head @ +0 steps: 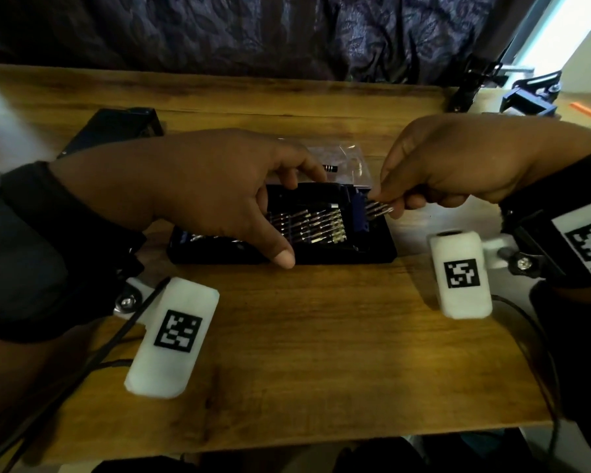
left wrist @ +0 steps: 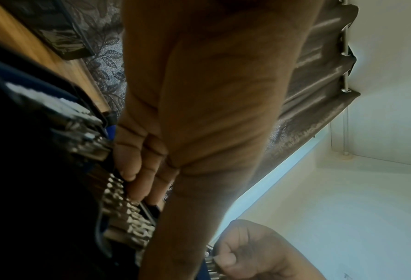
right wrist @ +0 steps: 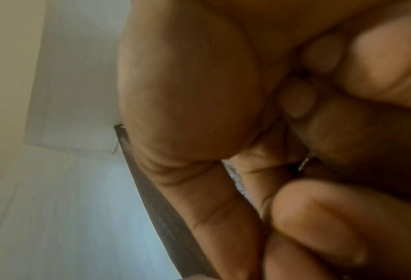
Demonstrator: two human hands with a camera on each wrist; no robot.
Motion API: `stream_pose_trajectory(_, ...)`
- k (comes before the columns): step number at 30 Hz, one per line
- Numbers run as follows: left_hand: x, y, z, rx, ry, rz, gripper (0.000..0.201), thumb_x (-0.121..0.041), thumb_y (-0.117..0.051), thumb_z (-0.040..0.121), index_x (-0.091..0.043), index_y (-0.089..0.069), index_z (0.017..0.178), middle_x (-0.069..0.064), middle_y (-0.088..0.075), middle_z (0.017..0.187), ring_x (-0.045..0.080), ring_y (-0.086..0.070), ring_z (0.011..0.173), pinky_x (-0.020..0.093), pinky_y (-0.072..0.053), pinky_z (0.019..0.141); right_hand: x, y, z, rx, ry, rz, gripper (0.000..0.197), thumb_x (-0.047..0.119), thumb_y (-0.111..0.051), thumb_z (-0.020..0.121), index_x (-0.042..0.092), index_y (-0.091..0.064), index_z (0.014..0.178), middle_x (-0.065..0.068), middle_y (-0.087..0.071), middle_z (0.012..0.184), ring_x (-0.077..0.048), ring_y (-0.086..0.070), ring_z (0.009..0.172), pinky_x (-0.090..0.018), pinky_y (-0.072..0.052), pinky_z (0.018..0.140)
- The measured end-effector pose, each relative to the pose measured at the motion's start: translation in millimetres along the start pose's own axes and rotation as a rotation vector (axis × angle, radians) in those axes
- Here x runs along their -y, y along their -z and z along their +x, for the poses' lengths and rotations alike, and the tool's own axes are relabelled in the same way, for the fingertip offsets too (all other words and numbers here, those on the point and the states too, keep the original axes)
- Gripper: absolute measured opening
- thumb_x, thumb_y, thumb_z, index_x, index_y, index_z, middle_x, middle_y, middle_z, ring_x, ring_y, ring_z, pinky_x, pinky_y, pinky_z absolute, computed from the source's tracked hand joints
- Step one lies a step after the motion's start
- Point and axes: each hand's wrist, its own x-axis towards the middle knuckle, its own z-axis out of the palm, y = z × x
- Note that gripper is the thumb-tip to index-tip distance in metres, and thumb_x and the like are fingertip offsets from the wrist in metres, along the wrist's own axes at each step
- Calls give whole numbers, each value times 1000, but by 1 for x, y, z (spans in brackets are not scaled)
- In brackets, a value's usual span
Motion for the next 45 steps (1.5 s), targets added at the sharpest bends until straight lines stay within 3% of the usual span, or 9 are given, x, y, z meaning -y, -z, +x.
stream_pose_trajectory(3,2,0,2,-21,3,20,99,-71,-81,48,-64,-40,138,-33,-55,117,-12,-64,86,21,-47,68,-3,1,4,74,-2,18,35,21,-68,91,10,-75,58,-7,-52,53,-14,-32,42,-19,-22,39)
stream_pose_trajectory(13,7,-1,9,-85,-3,35,93,-73,-80,52,-65,-42,136,-34,-58,116,-15,-61,87,23,-46,68,-11,4,14,157,-22,70,26,35,-72,67,10,-72,59,-9,-49,57,-14,-29,42,-18,-20,38)
stream_pose_trajectory(19,8,-1,11,-81,31,23,93,-67,-84,54,-63,-42,137,-32,-58,115,-20,-57,84,22,-41,68,-5,-2,20,172,-19,44,27,36,-71,70,13,-72,57,-4,-46,51,-10,-30,39,-19,-21,36)
stream_pose_trajectory(25,9,-1,11,-82,33,17,92,-63,-86,55,-63,-44,137,-31,-58,113,-19,-57,84,21,-42,67,-1,-7,21,105,45,-125,35,35,-70,91,14,-74,63,0,-43,51,-12,-31,41,-22,-23,41)
stream_pose_trajectory(29,12,0,12,-82,34,44,91,-63,-86,57,-63,-43,138,-31,-56,114,-9,-59,83,21,-40,68,1,-7,19,110,48,-167,37,44,-69,88,16,-75,64,0,-43,52,-13,-33,43,-24,-25,42)
stream_pose_trajectory(32,16,4,11,-89,5,69,88,-68,-82,59,-60,-45,139,-32,-55,117,-15,-57,83,17,-39,66,0,-1,15,67,49,-158,45,56,-69,82,12,-75,76,0,-43,55,-13,-32,46,-25,-24,45)
stream_pose_trajectory(36,29,14,11,-186,-17,72,59,-61,-73,81,-50,-55,136,-23,-60,118,-27,-52,76,9,-35,62,2,12,20,-167,49,-123,13,15,-61,98,14,-73,96,1,-62,68,-12,-53,57,-29,-38,52)
stream_pose_trajectory(38,38,16,15,-266,1,86,47,-53,-72,89,-46,-59,133,-21,-62,120,-21,-54,80,11,-35,66,10,11,28,-174,60,-25,25,0,-52,97,16,-72,99,-4,-68,76,-15,-59,62,-29,-40,54)
stream_pose_trajectory(45,66,30,18,-337,78,17,27,-29,-68,99,-37,-68,124,-17,-67,107,-2,-61,95,11,-41,74,23,18,56,-149,126,122,20,-6,-59,98,10,-66,108,-11,-77,86,-12,-71,66,-24,-50,60)
